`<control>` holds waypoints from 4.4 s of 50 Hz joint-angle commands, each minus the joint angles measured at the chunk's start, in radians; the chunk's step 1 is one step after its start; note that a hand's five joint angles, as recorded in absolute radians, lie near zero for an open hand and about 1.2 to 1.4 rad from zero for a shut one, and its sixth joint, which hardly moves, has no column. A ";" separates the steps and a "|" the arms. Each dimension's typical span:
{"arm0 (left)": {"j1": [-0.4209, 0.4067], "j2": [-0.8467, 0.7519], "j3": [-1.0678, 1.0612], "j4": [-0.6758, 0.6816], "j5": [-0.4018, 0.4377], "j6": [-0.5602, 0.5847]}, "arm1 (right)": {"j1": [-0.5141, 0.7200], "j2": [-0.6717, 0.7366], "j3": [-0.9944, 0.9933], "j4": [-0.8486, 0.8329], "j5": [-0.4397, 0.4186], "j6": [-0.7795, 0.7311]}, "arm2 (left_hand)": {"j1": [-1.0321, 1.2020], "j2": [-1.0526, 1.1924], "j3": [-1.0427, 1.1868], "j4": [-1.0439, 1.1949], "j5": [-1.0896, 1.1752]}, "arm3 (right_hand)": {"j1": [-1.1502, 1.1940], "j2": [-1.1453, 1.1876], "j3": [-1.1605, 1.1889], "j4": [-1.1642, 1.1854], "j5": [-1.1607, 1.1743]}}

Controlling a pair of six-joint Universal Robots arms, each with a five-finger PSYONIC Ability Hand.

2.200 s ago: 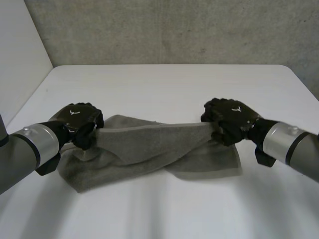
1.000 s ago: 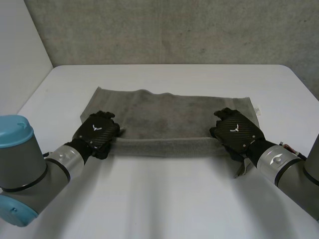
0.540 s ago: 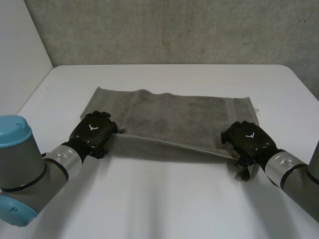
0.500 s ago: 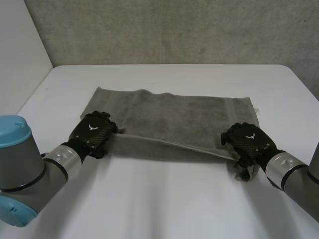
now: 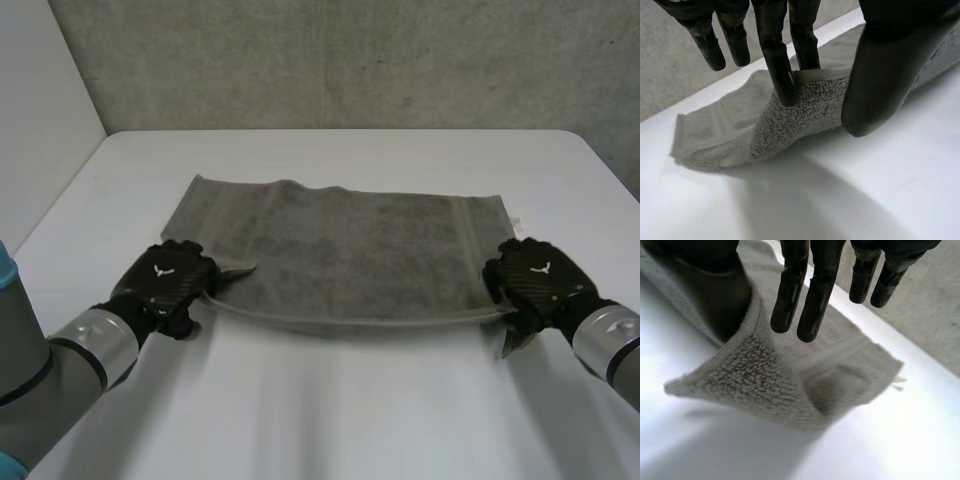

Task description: Fold the towel.

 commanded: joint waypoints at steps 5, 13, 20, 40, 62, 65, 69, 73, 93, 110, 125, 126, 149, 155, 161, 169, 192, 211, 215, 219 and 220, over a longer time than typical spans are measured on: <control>0.006 -0.006 0.008 0.009 0.002 -0.063 | 0.002 -0.053 0.020 -0.002 0.029 -0.076 | 0.004 -0.010 -0.044 -0.052 -0.003 | -0.262 -0.267 -0.007 -0.006 -0.265; 0.003 0.003 0.005 0.046 0.002 -0.055 | -0.008 -0.040 0.022 -0.030 0.034 -0.080 | 0.001 -0.013 -0.044 -0.052 -0.006 | -0.245 -0.249 -0.007 -0.006 -0.248; 0.005 -0.003 -0.005 0.044 0.001 -0.020 | -0.034 -0.037 0.025 -0.053 0.020 -0.081 | 0.004 -0.010 -0.044 -0.052 -0.003 | 0.052 0.047 -0.007 -0.006 0.049; -0.009 -0.073 0.136 0.004 0.144 0.477 | -0.020 -0.035 0.028 -0.049 0.015 -0.078 | -0.513 -0.527 -0.044 -0.052 -0.519 | -0.051 -0.055 -0.007 -0.006 -0.054; 0.083 -0.242 0.330 -0.526 0.460 0.968 | -0.026 -0.035 0.029 -0.049 0.012 -0.078 | -0.489 -0.503 -0.044 -0.052 -0.496 | -0.060 -0.064 -0.007 -0.006 -0.063; 0.086 -0.264 0.337 -0.523 0.460 0.974 | -0.026 -0.035 0.029 -0.049 0.009 -0.078 | -0.481 -0.494 -0.044 -0.052 -0.487 | -0.060 -0.064 -0.007 -0.006 -0.063; 0.089 -0.296 0.357 -0.522 0.441 0.983 | -0.028 -0.035 0.031 -0.049 0.002 -0.078 | -0.472 -0.486 -0.044 -0.052 -0.478 | -0.060 -0.064 -0.007 -0.006 -0.063; 0.095 -0.313 0.376 -0.519 0.415 0.982 | -0.028 -0.035 0.031 -0.049 0.000 -0.078 | -0.472 -0.486 -0.044 -0.052 -0.478 | -0.060 -0.064 -0.007 -0.006 -0.063; 0.150 -0.334 0.402 -0.493 0.279 0.974 | -0.026 -0.035 0.031 -0.049 -0.002 -0.078 | -0.120 -0.134 -0.044 -0.052 -0.127 | -0.060 -0.064 -0.007 -0.006 -0.063; 0.158 -0.276 0.249 -0.373 0.276 0.832 | -0.023 -0.037 0.031 -0.048 0.000 -0.080 | 0.127 0.113 -0.044 -0.052 0.120 | -0.057 -0.061 -0.007 -0.006 -0.060; 0.161 -0.167 0.195 -0.368 0.274 0.620 | -0.035 -0.066 -0.006 0.076 0.000 -0.121 | 0.227 0.213 -0.044 -0.052 0.220 | -0.001 -0.006 -0.007 -0.006 -0.004; 0.161 -0.152 0.186 -0.368 0.274 0.594 | -0.035 -0.066 -0.006 0.076 0.000 -0.121 | 0.233 0.219 -0.044 -0.052 0.226 | -0.001 -0.006 -0.007 -0.006 -0.004; 0.269 0.272 0.029 -0.378 0.265 0.209 | -0.191 -0.190 -0.181 0.657 -0.314 -0.374 | 0.526 0.512 -0.044 -0.052 0.519 | 0.426 0.422 -0.007 -0.006 0.423; 0.333 0.405 -0.014 -0.385 0.271 0.144 | -0.271 -0.234 -0.239 0.802 -0.400 -0.452 | 0.526 0.512 -0.044 -0.052 0.519 | 0.426 0.422 -0.007 -0.006 0.423; 0.341 0.448 -0.037 -0.387 0.277 0.109 | -0.290 -0.225 -0.323 0.897 -0.422 -0.572 | 0.526 0.512 -0.044 -0.052 0.519 | 0.426 0.422 -0.007 -0.006 0.423; 0.309 0.238 0.058 -0.315 0.266 0.103 | -0.221 -0.034 -0.440 0.857 -0.413 -0.606 | 0.526 0.512 -0.044 -0.052 0.519 | 0.426 0.422 -0.007 -0.006 0.423; 0.154 -0.317 0.552 -0.293 0.035 0.060 | 0.023 0.473 -0.952 0.669 -0.212 -0.396 | 0.526 0.512 -0.044 -0.052 0.519 | 0.426 0.422 -0.007 -0.006 0.423; 0.017 -0.250 0.559 -0.250 -0.053 0.038 | 0.081 0.459 -0.885 0.524 -0.140 -0.346 | 0.526 0.512 -0.044 -0.052 0.519 | 0.426 0.422 -0.007 -0.006 0.423; 0.015 -0.190 0.502 -0.252 -0.051 0.037 | 0.077 0.402 -0.830 0.526 -0.153 -0.346 | 0.526 0.512 -0.044 -0.052 0.519 | 0.426 0.422 -0.007 -0.006 0.423; 0.023 -0.101 0.414 -0.255 -0.050 0.038 | 0.065 0.271 -0.724 0.532 -0.189 -0.357 | 0.526 0.512 -0.044 -0.052 0.519 | 0.426 0.422 -0.007 -0.006 0.423; 0.028 -0.065 0.381 -0.256 -0.048 0.038 | 0.063 0.229 -0.690 0.533 -0.204 -0.357 | 0.526 0.512 -0.044 -0.052 0.519 | 0.426 0.422 -0.007 -0.006 0.423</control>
